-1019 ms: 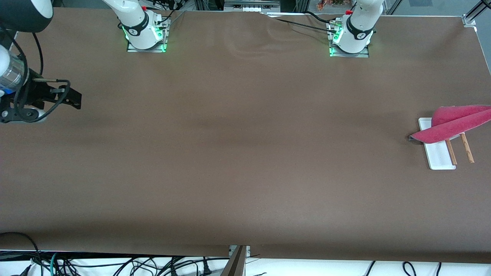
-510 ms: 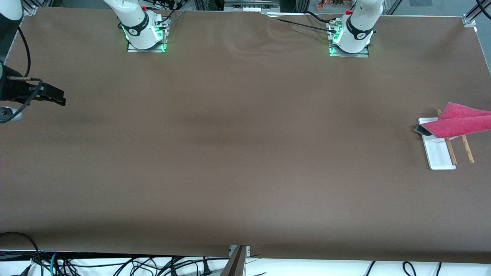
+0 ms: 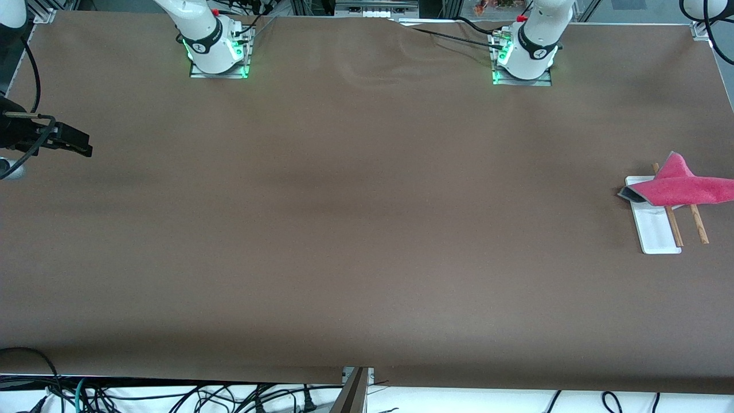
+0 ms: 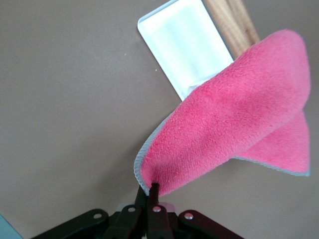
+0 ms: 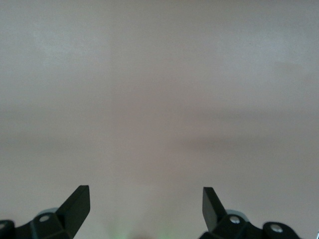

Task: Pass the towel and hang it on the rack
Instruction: 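Lower the towel with the left gripper over the wooden rods, then open the left gripper to release the towel on the rack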

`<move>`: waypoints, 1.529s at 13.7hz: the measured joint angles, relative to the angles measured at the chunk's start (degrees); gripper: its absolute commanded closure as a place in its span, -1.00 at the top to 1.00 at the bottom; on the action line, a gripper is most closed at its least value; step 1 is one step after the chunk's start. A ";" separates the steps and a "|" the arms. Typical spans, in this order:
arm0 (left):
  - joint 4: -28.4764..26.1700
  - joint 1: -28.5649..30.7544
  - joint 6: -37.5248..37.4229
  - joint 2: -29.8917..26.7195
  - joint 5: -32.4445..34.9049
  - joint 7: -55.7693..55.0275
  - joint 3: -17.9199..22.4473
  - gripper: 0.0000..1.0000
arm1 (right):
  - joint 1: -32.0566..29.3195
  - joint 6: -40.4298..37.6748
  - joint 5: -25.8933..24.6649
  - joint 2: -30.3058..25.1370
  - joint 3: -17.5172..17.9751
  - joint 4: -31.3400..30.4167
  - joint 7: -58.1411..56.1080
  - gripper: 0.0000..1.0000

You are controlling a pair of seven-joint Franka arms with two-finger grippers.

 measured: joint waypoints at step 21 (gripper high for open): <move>3.75 -30.65 -20.21 -15.87 4.55 -37.58 -1.83 1.00 | 1.86 -0.69 0.37 -0.51 -1.05 -0.43 0.00 1.00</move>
